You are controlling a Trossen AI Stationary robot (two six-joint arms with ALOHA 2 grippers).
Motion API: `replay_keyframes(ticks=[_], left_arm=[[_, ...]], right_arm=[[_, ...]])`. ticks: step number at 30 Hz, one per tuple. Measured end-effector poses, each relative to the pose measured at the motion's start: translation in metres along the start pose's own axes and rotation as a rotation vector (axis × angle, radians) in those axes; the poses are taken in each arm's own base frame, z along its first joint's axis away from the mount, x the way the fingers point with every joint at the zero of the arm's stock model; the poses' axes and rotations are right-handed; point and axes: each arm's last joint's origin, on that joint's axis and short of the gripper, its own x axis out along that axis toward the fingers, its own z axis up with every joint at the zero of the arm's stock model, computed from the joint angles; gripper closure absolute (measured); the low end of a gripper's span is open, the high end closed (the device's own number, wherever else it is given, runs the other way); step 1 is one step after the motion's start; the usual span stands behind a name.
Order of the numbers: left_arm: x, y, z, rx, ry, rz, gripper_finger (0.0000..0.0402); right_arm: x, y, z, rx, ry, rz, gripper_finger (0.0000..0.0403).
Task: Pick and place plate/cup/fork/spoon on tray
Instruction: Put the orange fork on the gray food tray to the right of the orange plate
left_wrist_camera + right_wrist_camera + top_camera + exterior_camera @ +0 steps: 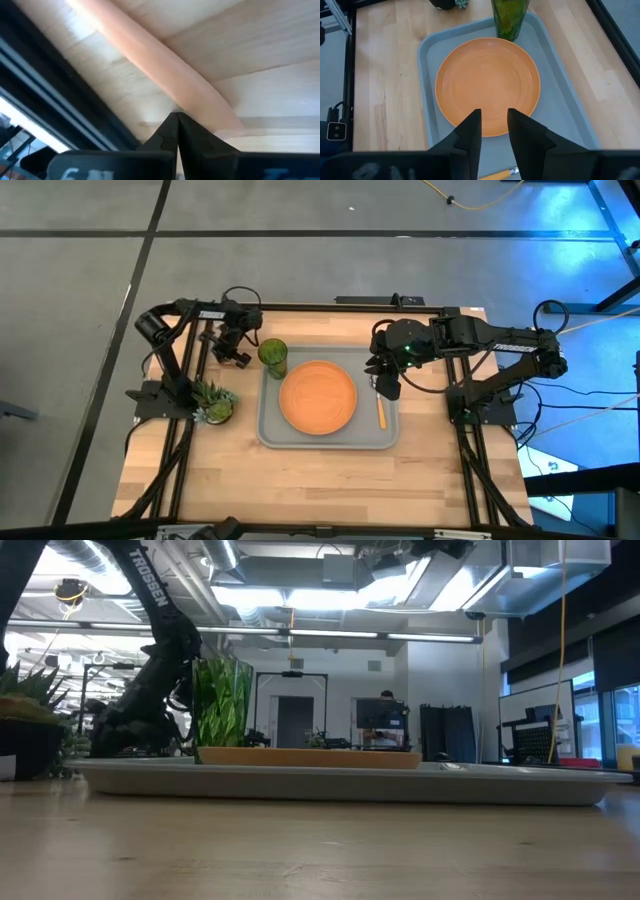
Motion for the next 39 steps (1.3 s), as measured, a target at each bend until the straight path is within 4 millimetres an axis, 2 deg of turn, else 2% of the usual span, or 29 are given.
replay_keyframes(ticks=[11,18,26,35,39], left_arm=[[-0.025,-0.017,0.018,0.025,-0.16,-0.075,0.0401],[-0.029,-0.019,0.016,0.046,-0.169,-0.059,0.0401],[-0.057,-0.009,-0.006,0.033,-0.252,-0.077,0.0401],[-0.101,0.006,-0.054,-0.049,-0.46,-0.098,0.0401],[-0.113,0.008,-0.072,-0.061,-0.556,-0.119,0.0401]], right_arm=[[0.0,0.0,0.0,0.0,0.0,0.0,0.0304],[0.0,0.0,0.0,-0.001,0.0,0.0,0.0304],[0.0,0.0,0.0,-0.001,0.0,0.0,0.0304],[0.0,0.0,0.0,-0.003,0.0,0.0,0.0304],[0.0,0.0,0.0,-0.003,0.0,0.0,0.0304]])
